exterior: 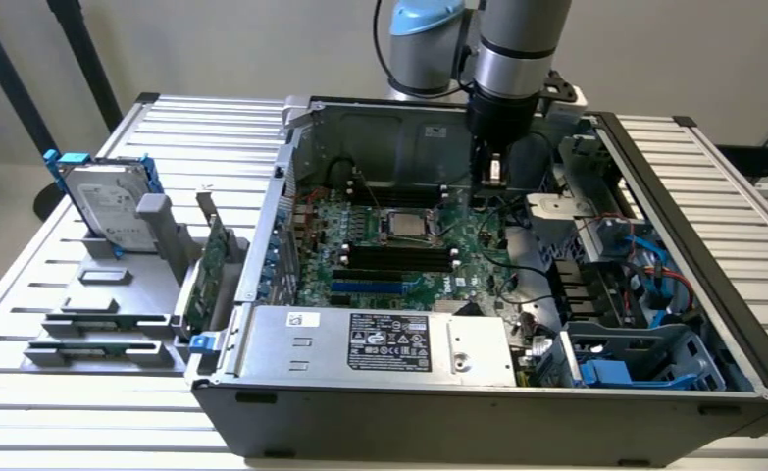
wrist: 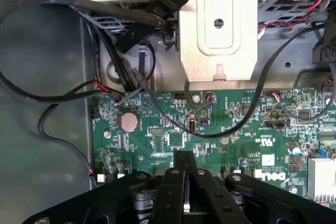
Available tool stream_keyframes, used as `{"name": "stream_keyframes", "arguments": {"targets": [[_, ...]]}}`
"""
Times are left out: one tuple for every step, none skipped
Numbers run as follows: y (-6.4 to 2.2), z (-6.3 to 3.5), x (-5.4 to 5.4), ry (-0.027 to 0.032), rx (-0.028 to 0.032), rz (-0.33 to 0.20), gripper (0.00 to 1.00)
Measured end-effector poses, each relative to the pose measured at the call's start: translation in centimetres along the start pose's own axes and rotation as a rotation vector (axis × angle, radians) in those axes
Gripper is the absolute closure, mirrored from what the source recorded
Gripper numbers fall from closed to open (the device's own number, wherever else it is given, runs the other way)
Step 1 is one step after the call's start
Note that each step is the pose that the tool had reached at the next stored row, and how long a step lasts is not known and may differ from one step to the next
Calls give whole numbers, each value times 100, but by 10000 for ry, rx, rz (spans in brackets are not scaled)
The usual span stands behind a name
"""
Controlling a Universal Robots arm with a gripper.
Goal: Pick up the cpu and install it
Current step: 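Close the cpu cover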
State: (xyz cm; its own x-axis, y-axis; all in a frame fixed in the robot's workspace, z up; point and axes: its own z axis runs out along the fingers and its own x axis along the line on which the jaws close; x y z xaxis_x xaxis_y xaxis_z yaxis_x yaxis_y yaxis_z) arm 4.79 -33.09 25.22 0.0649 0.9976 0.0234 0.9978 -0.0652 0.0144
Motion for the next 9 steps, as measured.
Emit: {"name": "stream_keyframes", "arguments": {"targets": [[-4, 0, -2, -6, 96, 2, 89], [-11, 0, -3, -11, 173, 4, 89], [-21, -1, -5, -16, 226, 7, 89], [-33, -1, -7, -19, 267, 7, 89], [-49, -1, -11, -21, 297, 7, 89], [-65, -1, -13, -21, 318, 8, 89], [-81, -1, -16, -22, 335, 7, 89], [-98, -2, -20, -23, 349, 8, 89], [-116, -2, -24, -22, 362, 9, 89]]}}
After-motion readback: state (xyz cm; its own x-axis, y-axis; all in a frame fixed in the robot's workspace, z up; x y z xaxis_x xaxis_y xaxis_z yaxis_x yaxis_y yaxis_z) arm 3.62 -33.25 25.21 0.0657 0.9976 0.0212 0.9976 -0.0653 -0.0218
